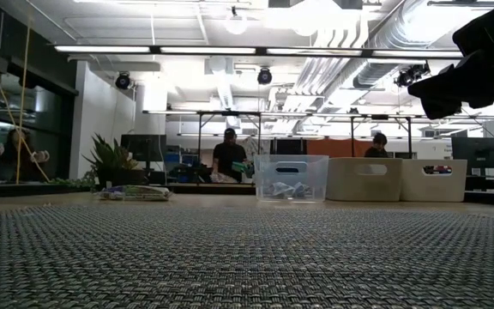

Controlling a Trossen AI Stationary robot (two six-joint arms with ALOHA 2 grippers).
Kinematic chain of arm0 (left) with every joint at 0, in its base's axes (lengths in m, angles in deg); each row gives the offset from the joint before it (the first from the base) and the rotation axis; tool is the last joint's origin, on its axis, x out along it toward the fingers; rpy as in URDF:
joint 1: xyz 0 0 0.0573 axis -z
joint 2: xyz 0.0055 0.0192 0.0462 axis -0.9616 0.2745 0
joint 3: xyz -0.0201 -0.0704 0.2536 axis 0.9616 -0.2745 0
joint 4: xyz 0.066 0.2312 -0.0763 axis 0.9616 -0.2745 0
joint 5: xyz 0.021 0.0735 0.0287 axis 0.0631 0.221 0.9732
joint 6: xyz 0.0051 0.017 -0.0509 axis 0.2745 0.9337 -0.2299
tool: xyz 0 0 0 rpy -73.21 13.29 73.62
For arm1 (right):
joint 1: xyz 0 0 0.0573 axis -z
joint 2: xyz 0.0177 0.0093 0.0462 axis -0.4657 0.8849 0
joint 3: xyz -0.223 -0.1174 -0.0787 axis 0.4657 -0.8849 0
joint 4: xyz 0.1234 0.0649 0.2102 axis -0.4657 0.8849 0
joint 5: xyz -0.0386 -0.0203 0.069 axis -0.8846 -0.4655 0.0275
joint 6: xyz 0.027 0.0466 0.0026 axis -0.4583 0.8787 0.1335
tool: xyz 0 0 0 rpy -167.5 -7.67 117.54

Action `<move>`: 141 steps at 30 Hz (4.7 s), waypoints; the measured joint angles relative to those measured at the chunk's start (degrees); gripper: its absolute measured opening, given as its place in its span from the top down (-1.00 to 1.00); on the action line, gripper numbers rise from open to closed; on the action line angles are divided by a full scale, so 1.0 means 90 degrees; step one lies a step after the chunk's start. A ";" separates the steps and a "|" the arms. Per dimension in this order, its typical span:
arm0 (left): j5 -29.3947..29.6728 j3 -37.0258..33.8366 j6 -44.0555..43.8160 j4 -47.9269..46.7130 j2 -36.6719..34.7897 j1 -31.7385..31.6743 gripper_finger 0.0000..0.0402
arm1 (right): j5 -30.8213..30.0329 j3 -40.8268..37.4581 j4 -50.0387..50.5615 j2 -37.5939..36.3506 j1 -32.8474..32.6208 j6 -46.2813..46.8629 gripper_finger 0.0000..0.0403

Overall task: Pick and place Granola Bars by type
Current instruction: Put the blue granola bar into the transparent bin

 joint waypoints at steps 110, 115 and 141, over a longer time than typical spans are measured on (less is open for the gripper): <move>0.0498 -0.9679 0.2495 0.7030 0.0820 0.1202 0.15 | -0.0002 0.0000 0.0000 -0.0002 0.0000 0.0000 1.00; 0.0500 -0.9683 0.2500 0.7025 0.0822 0.1209 0.34 | 0.0000 0.0000 0.0000 -0.0002 -0.0001 -0.0002 1.00; 0.0866 -0.8048 0.1949 0.6902 0.0886 0.1214 0.62 | -0.0002 -0.0002 0.0000 -0.0002 0.0001 -0.0001 1.00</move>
